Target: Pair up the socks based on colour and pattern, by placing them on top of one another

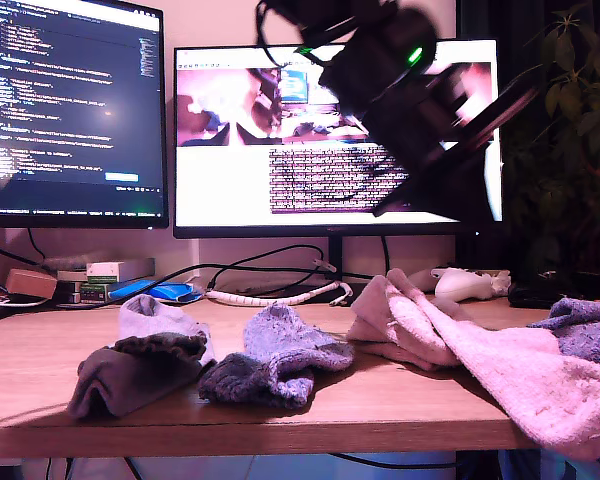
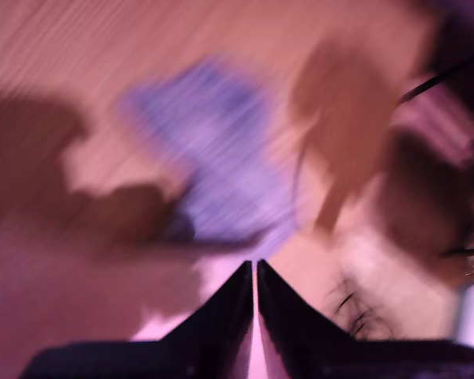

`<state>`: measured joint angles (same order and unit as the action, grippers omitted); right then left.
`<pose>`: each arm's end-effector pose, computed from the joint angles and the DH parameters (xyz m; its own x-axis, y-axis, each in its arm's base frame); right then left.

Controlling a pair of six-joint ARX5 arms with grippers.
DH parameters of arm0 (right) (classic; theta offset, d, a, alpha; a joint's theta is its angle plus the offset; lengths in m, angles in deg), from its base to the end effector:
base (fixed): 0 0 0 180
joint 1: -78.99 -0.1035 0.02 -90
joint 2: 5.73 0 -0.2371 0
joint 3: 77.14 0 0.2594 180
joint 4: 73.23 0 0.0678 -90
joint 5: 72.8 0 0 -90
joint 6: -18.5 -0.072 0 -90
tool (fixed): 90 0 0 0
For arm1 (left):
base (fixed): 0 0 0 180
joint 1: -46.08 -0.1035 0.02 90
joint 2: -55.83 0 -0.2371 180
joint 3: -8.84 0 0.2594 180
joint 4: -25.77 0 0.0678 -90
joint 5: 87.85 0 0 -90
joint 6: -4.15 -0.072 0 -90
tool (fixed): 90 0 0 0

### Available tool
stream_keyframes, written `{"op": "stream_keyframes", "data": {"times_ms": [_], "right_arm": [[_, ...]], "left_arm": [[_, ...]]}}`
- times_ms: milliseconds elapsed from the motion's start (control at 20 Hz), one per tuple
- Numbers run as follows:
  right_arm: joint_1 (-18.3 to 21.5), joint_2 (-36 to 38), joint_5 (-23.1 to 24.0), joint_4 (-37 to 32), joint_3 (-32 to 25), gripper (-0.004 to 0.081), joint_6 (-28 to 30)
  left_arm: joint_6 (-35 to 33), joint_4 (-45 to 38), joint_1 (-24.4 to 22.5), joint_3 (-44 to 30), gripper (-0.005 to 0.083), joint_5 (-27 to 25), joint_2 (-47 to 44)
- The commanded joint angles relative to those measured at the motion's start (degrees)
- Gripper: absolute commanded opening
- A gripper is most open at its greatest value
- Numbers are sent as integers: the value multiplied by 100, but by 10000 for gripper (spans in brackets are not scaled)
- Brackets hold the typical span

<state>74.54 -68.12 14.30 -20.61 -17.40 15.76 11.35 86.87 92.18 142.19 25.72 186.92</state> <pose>0.2478 0.0229 0.1868 0.5633 0.0946 -0.8208 -0.0669 0.9954 0.0688 0.3289 -0.3833 0.1779 0.0407 -0.6190 -0.7843 0.7232 0.5599 -0.4043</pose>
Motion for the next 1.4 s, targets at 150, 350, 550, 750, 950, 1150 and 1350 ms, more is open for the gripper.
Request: {"op": "stream_keyframes", "data": {"times_ms": [150, 350, 550, 750, 950, 1150, 1350], "right_arm": [[345, -929, -479, -525, 37, -11, -90], [374, -1287, -1287, -621, 160, -11, -105], [223, -1320, -1325, -597, 417, 3, -221], [120, -1408, -1305, -479, 723, 100, -472], [15, -1880, -1257, -181, 1137, 282, -800], [-264, -2673, -859, 374, 1709, 394, -824], [-584, -3401, -225, 608, 2240, 395, -841]], "left_arm": [[-525, 501, -225, -66, -19, -175, -109], [-820, 970, -337, -74, -19, -273, -225], [-946, 1088, -463, -197, -19, -313, -553], [-1040, 957, -737, -769, -19, -352, -1126], [-1047, 107, -1023, -2444, -19, -352, -2221], [-1014, -647, -1222, -4013, -19, -352, -3434], [-905, -931, -1261, -4809, -19, -348, -4048]]}}
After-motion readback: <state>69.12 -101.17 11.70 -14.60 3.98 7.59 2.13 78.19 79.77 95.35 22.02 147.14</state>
